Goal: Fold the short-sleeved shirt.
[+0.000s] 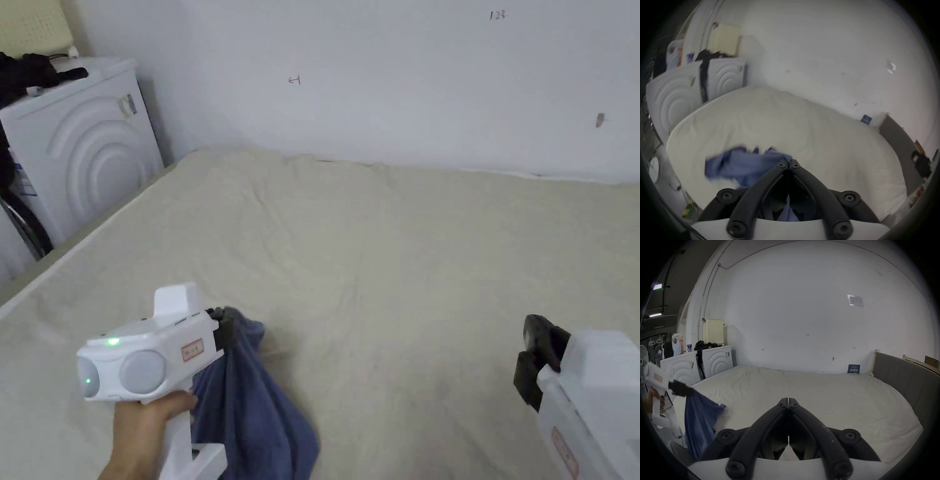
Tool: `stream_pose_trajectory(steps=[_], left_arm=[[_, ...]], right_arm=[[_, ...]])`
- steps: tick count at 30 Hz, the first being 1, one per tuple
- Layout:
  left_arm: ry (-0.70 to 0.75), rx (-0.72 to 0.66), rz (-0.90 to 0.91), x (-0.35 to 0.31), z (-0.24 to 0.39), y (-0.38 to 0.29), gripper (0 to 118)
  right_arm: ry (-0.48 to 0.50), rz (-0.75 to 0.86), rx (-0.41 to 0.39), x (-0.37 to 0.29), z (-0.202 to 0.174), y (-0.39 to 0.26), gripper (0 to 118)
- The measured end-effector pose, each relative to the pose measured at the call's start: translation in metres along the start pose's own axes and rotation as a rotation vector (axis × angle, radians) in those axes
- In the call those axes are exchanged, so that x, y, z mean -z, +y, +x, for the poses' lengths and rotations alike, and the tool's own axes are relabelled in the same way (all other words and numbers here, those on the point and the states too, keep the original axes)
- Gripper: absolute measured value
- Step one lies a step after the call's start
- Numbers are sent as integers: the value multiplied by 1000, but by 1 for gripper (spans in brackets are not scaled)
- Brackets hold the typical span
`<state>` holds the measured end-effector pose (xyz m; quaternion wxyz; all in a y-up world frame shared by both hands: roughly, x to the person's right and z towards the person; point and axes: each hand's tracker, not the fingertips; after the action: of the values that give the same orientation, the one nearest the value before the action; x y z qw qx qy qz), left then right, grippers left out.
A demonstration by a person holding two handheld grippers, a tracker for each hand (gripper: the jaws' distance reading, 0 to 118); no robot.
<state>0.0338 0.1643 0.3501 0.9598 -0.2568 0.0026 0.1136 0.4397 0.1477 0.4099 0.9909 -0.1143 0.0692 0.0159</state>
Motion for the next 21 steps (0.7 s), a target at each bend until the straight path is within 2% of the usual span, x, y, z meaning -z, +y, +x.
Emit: stream_pose_trajectory(steps=[10,18,21], left_arm=[[-366,200,76,-17,167,77,0],[-559,301,24,-4,268,56,0],[-580,336,-22,8,289,32,0]], right_arm=[[-130,81,6,-57,48,16,1],[-253,99,14,-89,88,16,1],[-288,96,19,-98,100,13,1]])
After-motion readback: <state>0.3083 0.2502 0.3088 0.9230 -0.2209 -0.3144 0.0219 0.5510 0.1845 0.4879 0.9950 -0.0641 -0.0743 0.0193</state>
